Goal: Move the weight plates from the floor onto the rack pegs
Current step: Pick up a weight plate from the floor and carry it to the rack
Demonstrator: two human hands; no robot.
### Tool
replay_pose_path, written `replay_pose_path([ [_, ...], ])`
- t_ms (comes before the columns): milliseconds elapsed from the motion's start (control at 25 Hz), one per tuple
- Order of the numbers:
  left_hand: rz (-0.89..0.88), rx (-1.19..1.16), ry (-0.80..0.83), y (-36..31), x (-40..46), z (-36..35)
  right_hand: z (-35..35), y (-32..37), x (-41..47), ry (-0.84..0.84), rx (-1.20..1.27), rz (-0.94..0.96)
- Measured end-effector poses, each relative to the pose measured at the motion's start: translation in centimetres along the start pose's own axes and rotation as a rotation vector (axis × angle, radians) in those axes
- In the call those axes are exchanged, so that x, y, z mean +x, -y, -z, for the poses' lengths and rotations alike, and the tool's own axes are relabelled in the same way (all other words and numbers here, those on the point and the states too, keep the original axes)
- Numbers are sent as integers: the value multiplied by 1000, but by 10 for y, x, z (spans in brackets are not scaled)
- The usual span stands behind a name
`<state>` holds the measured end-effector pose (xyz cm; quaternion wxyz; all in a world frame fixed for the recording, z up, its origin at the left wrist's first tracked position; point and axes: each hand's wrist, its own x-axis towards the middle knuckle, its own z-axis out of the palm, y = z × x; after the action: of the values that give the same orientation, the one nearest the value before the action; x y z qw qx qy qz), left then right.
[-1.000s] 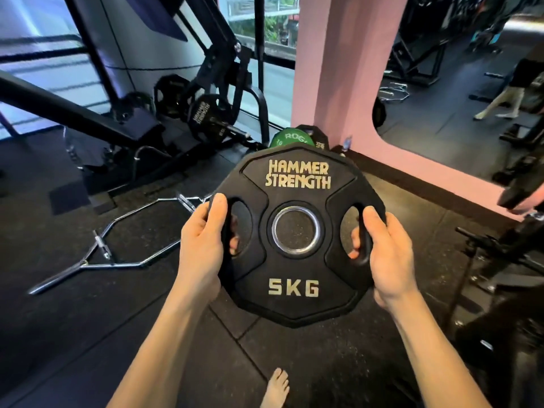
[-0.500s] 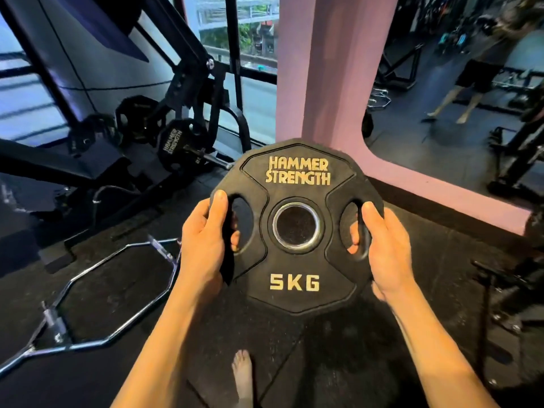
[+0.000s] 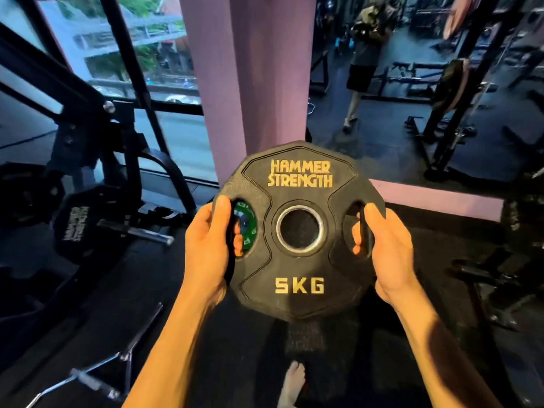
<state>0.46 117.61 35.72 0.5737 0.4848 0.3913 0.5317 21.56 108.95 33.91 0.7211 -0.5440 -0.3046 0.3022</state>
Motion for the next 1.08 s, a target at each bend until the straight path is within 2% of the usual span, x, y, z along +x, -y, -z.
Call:
replay_pose_path([
  [160, -13, -14, 45, 21, 123, -26, -32, -27, 108, -21, 33, 15],
  [280, -10, -21, 71, 27, 220, -55, -58, -36, 198, -97, 61, -19],
  [400, -7, -31, 96, 35, 300, -80, -74, -40, 272, -109, -6, -19],
  [520, -2, -62, 168, 46, 384, -105, -89, -46, 341, -159, -23, 20],
  [720, -17, -87, 340, 75, 534, -161, -110, -69, 464, -278, -26, 191],
  [920, 50, -115, 558, 90, 645, -240, -110, -74, 549, -516, 9, 238],
  [1080, 107, -125, 714, 106, 691, -318, -89, -64, 586, -754, -118, 285],
])
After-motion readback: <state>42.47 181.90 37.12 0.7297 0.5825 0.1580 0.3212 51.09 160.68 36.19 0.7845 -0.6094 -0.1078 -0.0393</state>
